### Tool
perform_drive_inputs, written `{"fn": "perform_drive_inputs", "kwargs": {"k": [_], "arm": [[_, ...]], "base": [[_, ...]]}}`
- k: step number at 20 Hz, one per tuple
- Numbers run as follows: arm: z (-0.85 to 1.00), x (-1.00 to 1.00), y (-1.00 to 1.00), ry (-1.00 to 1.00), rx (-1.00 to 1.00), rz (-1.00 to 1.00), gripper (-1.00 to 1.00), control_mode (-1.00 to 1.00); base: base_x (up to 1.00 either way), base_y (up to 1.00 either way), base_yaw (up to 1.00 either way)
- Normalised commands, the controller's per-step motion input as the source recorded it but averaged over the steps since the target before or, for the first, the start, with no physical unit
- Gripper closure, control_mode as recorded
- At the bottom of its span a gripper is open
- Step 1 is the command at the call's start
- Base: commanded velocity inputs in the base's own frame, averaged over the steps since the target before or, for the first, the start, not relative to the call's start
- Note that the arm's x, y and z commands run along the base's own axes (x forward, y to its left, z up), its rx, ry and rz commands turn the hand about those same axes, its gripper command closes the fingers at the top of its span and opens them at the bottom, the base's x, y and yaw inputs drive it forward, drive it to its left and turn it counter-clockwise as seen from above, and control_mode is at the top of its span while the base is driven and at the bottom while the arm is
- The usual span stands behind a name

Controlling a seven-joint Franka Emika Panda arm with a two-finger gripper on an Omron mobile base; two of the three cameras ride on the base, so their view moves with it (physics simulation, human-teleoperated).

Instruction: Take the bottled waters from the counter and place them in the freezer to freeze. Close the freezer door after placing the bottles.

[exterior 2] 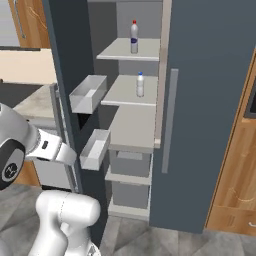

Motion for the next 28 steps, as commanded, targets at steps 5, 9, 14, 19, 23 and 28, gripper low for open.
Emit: {"fn": "perform_drive_inputs", "kwargs": {"k": [5,9,14,19,23,28], "arm": [[0.00,0.00,0.00,0.00,0.00,0.00,-1.00,1.00],[0.00,0.00,0.00,0.00,0.00,0.00,-1.00,1.00],[0.00,0.00,0.00,0.00,0.00,0.00,-1.00,1.00],[0.00,0.00,0.00,0.00,0.00,0.00,-1.00,1.00],[0.00,0.00,0.00,0.00,0.00,0.00,-1.00,1.00],[0.00,0.00,0.00,0.00,0.00,0.00,-1.00,1.00]], "base": [[0.01,0.28,0.00],[0.03,0.26,0.01],[0.02,0.31,0.05],[0.00,0.38,0.07],[0.00,0.36,0.07],[0.17,0.23,0.05]]}}
